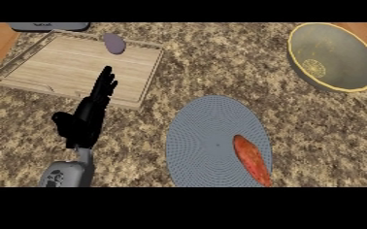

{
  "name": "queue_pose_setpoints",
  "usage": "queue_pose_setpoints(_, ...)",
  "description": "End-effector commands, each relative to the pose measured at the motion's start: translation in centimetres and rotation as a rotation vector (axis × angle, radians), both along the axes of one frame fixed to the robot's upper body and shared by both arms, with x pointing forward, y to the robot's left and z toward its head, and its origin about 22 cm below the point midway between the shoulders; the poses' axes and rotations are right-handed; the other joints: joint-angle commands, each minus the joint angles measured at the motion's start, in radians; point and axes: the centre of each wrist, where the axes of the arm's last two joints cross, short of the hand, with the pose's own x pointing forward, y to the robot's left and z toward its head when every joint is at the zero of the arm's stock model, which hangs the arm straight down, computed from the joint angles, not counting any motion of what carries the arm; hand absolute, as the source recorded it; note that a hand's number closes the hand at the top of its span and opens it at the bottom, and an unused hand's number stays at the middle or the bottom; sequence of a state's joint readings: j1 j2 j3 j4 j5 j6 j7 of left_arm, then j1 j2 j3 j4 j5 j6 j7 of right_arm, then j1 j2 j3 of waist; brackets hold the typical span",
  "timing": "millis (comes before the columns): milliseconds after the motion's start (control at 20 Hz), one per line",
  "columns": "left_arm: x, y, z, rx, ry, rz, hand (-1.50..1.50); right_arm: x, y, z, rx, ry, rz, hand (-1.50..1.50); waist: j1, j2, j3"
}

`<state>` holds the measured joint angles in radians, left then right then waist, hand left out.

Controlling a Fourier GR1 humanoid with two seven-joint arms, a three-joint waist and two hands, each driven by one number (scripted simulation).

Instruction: Pick the bell pepper from the placemat and place it in the bowl

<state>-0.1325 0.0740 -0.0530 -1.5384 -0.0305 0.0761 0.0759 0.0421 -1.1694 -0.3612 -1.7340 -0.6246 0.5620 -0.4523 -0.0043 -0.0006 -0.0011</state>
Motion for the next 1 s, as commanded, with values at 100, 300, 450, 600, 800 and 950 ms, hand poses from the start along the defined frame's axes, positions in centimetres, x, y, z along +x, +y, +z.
queue_pose_setpoints(100,0.3,-0.2,0.1,0.015,-0.02,-0.014,0.0,2.1,0.4,0.5,-0.006,0.028,-0.035,1.5,0.012,0.002,0.001)
queue_pose_setpoints(300,1.0,-1.3,0.1,0.002,0.008,-0.06,0.0,4.5,0.4,1.3,-0.136,-0.082,-0.181,1.5,0.043,0.011,0.001)
queue_pose_setpoints(450,1.3,-0.7,1.1,0.019,-0.02,-0.044,0.0,5.5,1.0,-0.8,-0.269,-0.123,-0.243,1.5,0.052,0.013,0.002)
queue_pose_setpoints(600,0.6,-3.5,-0.3,0.013,-0.025,-0.06,0.0,7.7,-0.7,-1.2,-0.284,-0.15,-0.272,1.5,0.058,0.015,0.002)
queue_pose_setpoints(800,1.6,-2.8,0.8,-0.001,-0.012,-0.049,0.0,11.2,-0.4,-2.3,-0.275,-0.117,-0.331,1.5,0.054,0.013,0.001)
queue_pose_setpoints(950,0.7,-1.4,-0.8,0.002,-0.018,-0.048,0.0,13.3,0.9,-6.7,-0.323,-0.128,-0.334,1.5,0.049,0.012,0.002)
